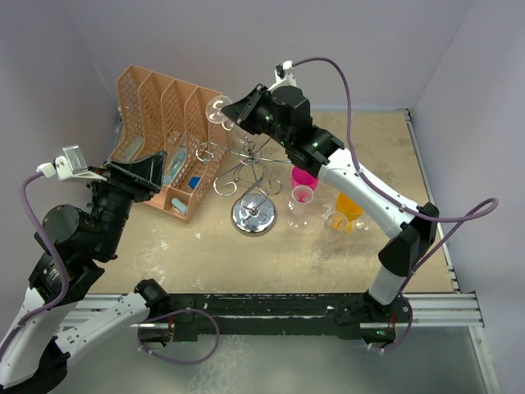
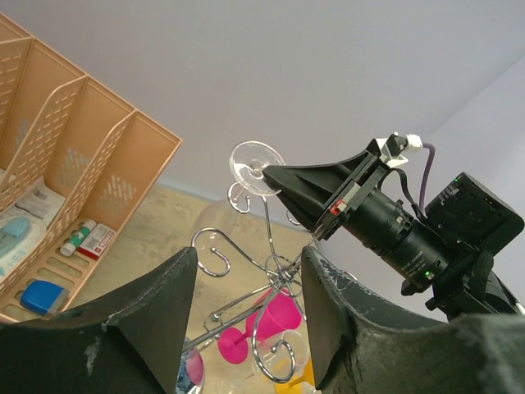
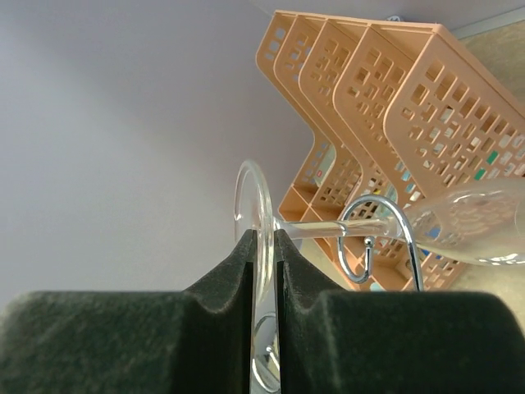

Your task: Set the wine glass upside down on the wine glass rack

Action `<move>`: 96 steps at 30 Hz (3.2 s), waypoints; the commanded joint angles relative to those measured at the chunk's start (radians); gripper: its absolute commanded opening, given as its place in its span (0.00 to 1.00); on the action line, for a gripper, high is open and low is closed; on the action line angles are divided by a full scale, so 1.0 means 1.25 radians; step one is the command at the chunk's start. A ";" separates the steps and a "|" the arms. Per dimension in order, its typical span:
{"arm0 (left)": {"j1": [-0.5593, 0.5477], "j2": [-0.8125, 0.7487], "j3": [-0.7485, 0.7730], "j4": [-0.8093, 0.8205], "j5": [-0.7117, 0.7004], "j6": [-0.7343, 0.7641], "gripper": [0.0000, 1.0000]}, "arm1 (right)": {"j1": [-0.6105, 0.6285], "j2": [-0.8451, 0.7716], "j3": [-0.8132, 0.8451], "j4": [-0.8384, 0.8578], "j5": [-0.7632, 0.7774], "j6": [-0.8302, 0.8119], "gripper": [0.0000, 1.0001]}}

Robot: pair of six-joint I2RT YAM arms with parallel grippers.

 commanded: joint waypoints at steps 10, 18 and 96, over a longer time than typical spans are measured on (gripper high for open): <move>0.000 0.003 0.006 -0.008 -0.018 0.001 0.50 | -0.008 0.031 0.086 -0.036 -0.059 -0.139 0.20; 0.000 0.003 0.006 -0.017 -0.025 0.001 0.52 | -0.011 0.047 0.129 -0.100 -0.023 -0.150 0.34; 0.000 -0.007 -0.027 -0.204 -0.011 -0.030 0.57 | -0.019 -0.453 -0.619 -0.318 0.364 -0.203 0.45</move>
